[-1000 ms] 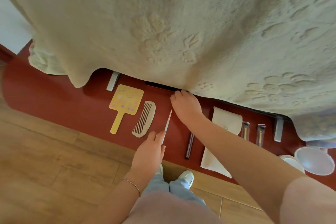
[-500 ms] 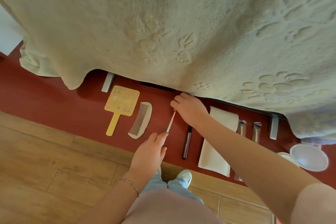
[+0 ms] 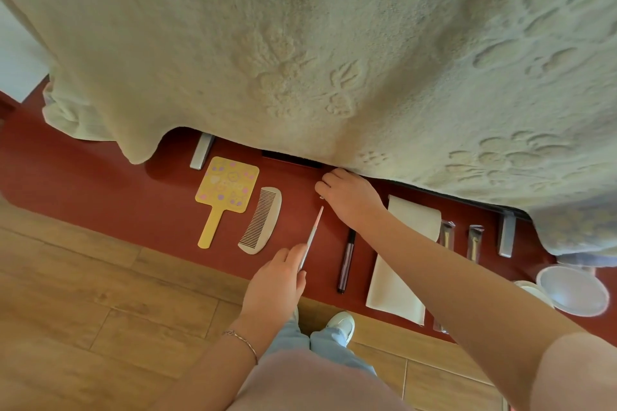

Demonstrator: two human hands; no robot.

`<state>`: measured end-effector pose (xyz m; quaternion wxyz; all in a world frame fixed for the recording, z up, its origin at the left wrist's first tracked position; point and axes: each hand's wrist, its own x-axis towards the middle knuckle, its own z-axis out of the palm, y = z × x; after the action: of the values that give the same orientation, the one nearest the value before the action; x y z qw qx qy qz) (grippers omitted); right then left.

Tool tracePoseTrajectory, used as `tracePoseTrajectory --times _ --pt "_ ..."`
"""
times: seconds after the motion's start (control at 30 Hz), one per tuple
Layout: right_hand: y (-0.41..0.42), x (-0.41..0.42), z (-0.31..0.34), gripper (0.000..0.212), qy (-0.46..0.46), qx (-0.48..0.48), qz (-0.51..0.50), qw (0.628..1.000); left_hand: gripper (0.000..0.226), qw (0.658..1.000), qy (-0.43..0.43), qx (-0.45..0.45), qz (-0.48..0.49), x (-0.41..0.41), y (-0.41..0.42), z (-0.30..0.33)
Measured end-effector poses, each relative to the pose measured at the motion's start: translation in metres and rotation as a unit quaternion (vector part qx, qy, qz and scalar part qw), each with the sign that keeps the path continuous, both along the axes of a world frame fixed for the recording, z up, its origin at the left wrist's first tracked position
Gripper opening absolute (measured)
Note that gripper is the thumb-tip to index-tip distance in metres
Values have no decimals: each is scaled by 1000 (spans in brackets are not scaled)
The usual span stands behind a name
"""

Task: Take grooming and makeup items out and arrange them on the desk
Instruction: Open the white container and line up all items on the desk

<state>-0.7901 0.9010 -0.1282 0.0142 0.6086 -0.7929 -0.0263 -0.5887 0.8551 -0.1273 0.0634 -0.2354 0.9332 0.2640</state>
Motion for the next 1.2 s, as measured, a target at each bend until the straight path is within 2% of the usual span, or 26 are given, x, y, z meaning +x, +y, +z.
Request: tracePoseTrajectory --times 0.37,0.5,0.6,0.7,0.77,0.83,1.03,1.2 --pt "1 -1 -2 28 -22 -11 -24 999 47 1000 2 -2 1 1 -3 1" --pt "5 0 3 30 -67 15 -33 997 54 1000 -4 9 0 1 -4 2" --pt "8 6 11 33 -92 -39 -37 994 63 1000 5 17 10 2 -4 5" --pt "17 9 11 29 -87 -140 -52 985 61 997 55 -56 17 5 -11 7" --pt "24 13 12 33 -103 -169 -72 978 52 987 78 -140 23 6 -21 4" --pt "29 21 14 36 -130 -179 -93 971 49 980 65 -186 28 4 -33 1" --pt "19 60 19 31 -168 -164 -86 968 67 987 11 -158 25 5 -43 -10" --pt "20 72 16 28 -186 -139 -106 967 65 988 11 -150 17 -1 -38 -12"
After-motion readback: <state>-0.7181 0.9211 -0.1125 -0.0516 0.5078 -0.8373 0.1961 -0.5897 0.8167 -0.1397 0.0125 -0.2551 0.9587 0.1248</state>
